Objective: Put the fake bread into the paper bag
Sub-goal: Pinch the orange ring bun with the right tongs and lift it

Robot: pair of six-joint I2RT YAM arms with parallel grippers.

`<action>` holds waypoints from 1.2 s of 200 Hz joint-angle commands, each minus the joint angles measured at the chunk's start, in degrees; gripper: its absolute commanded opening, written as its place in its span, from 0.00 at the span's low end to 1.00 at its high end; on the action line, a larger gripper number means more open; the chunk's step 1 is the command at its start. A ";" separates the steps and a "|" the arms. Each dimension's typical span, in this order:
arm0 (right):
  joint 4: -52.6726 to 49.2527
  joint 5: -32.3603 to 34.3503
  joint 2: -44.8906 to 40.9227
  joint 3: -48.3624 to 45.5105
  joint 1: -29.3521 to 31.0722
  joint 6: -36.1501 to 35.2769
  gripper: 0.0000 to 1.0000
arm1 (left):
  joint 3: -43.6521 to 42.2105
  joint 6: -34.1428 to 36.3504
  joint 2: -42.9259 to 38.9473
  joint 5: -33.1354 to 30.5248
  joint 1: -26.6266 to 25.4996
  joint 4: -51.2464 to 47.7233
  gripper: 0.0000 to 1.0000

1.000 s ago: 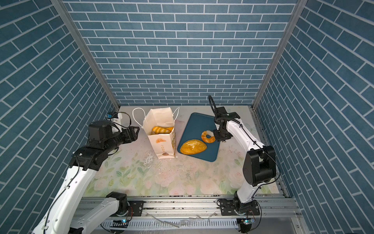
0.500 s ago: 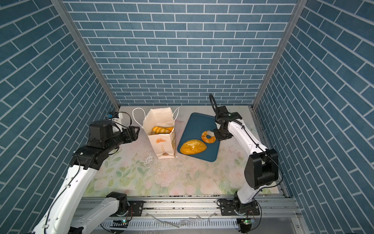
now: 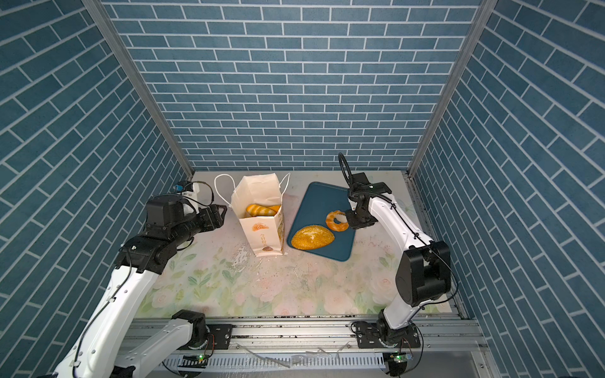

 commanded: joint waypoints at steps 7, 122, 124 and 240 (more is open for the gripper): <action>0.83 -0.95 0.85 -0.83 0.05 0.83 0.35 | -0.64 -0.32 -0.51 -0.19 -0.09 0.90 0.76; 1.48 -0.45 -1.09 1.51 0.14 1.34 0.24 | -0.93 -0.19 -0.76 -0.19 -0.11 1.03 0.76; 1.47 -0.43 -1.18 1.49 0.14 1.35 0.24 | -0.91 -0.23 -0.76 -0.19 -0.11 1.02 0.76; 2.96 0.15 -8.90 3.25 0.21 1.99 0.19 | -1.26 -0.38 -1.81 -0.10 -0.08 0.66 0.76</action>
